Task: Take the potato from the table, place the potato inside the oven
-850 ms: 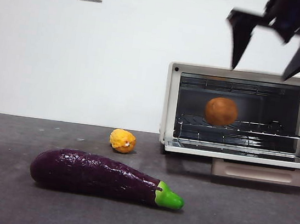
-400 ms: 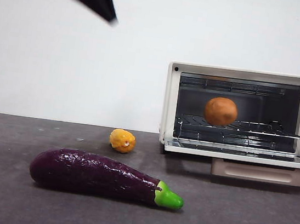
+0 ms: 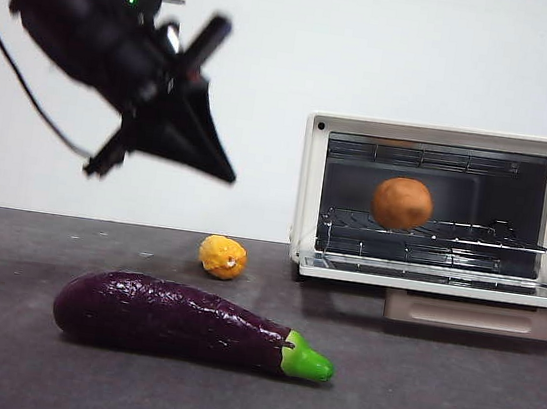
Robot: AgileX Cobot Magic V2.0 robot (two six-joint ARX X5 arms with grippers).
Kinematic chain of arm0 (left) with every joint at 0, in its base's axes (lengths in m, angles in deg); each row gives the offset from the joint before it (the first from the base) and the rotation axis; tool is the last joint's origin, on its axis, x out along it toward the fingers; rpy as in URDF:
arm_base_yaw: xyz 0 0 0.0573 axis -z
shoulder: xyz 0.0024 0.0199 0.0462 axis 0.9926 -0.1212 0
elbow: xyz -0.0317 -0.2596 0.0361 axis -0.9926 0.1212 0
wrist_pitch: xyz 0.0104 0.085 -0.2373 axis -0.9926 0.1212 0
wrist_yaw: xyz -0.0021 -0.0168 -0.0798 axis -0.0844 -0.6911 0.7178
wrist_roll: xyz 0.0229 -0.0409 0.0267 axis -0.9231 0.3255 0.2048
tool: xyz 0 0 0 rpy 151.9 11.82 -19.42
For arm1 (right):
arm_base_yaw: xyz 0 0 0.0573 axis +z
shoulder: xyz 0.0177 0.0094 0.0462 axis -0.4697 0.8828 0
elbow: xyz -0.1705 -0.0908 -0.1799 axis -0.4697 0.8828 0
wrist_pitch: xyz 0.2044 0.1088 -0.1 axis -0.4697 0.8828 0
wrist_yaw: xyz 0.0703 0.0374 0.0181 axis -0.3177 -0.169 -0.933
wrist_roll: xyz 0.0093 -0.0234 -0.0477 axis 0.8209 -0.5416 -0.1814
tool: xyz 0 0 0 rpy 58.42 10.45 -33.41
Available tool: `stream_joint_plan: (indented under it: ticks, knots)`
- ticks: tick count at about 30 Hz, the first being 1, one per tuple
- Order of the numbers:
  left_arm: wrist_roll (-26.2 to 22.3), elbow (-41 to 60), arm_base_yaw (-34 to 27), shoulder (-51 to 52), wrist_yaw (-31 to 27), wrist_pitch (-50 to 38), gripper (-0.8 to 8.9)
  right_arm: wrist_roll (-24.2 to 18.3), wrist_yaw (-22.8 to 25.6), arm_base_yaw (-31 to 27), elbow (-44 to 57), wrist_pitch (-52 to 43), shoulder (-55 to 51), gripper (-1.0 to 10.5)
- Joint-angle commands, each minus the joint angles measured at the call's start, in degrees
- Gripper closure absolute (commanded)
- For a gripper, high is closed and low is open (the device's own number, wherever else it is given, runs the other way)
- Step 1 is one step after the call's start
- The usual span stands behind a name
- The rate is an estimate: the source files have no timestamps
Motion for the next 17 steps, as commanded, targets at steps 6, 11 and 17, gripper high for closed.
stream_joint_plan:
  ticks: [6, 11, 17]
  knots:
    - [9.97, -1.01, 0.46, -7.63, 1.44, -7.37, 8.2, 1.38, 4.31, 0.07, -2.71, 6.1, -4.87, 8.9]
    - [12.83, -3.21, 1.57, -11.3, 1.4, -9.03, 8.2, 1.51, 4.48, 0.07, -9.25, 10.36, -4.83, 8.9]
    - [14.56, -7.93, 3.45, -15.82, 1.16, -8.85, 8.2, 1.99, 5.31, 0.07, -18.05, 13.77, -4.83, 8.9]
